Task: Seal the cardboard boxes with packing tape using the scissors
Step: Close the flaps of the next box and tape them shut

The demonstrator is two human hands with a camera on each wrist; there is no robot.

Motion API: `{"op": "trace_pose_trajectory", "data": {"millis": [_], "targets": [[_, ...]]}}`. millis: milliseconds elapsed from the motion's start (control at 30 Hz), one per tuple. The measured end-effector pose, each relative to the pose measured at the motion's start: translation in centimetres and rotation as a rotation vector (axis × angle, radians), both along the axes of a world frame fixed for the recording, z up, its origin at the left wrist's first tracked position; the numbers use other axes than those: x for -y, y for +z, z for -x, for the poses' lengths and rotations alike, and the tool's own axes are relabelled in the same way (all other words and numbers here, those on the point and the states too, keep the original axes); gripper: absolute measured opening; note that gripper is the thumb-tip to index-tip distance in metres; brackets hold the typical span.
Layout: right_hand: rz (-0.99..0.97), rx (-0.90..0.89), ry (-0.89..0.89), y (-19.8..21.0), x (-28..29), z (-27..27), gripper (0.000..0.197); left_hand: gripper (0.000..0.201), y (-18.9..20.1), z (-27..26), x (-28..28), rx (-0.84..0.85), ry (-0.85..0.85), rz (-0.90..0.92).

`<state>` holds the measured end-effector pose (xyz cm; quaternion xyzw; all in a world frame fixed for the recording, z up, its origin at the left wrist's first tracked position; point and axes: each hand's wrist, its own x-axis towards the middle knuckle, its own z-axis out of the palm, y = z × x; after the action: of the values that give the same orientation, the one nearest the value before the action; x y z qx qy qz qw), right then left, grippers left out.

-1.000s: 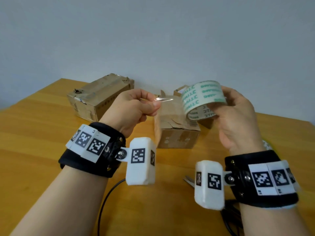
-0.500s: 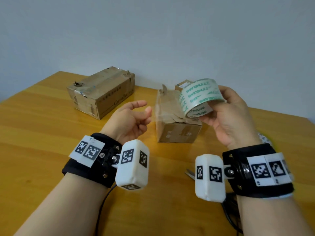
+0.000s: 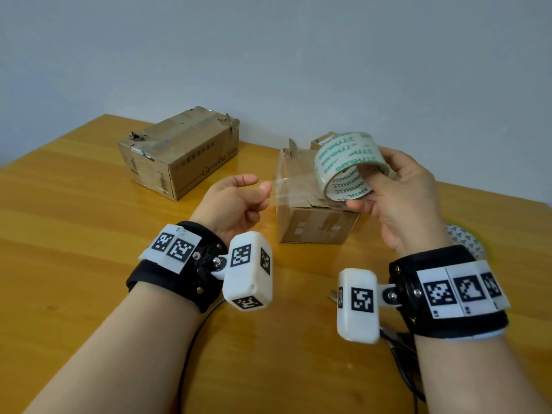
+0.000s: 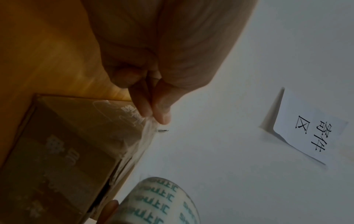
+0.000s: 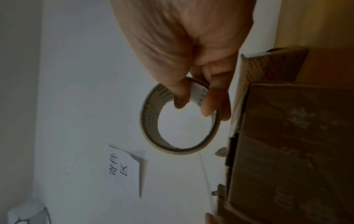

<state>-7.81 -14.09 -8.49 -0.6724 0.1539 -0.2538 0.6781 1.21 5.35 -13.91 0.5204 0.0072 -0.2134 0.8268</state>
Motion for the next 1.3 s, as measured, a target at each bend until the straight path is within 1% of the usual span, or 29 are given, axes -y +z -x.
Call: {"op": "trace_pose_trajectory", "data": {"millis": [433,600,967,1200,1300], "targets": [[-0.001,-0.011,0.008,-0.49,0.21,-0.16,0.020,0.032,-0.60,-0.40,0.33,-0.095,-0.046,-0.029],[-0.010,-0.021,0.019,-0.61,0.31,-0.20,0.017,0.028,-0.85,-0.21,0.55,-0.122,-0.049,-0.048],[-0.040,-0.059,0.044,-0.82,0.42,-0.25,0.016,0.027,-0.96,-0.11,0.79,-0.087,-0.018,-0.091],[-0.058,-0.076,0.053,-0.81,0.54,-0.21,0.014,0.023,-0.67,-0.27,0.62,-0.031,-0.004,-0.119],[-0.057,-0.080,0.058,-0.85,0.57,-0.19,0.017,0.024,-0.67,-0.31,0.58,-0.031,-0.006,-0.127]]}}
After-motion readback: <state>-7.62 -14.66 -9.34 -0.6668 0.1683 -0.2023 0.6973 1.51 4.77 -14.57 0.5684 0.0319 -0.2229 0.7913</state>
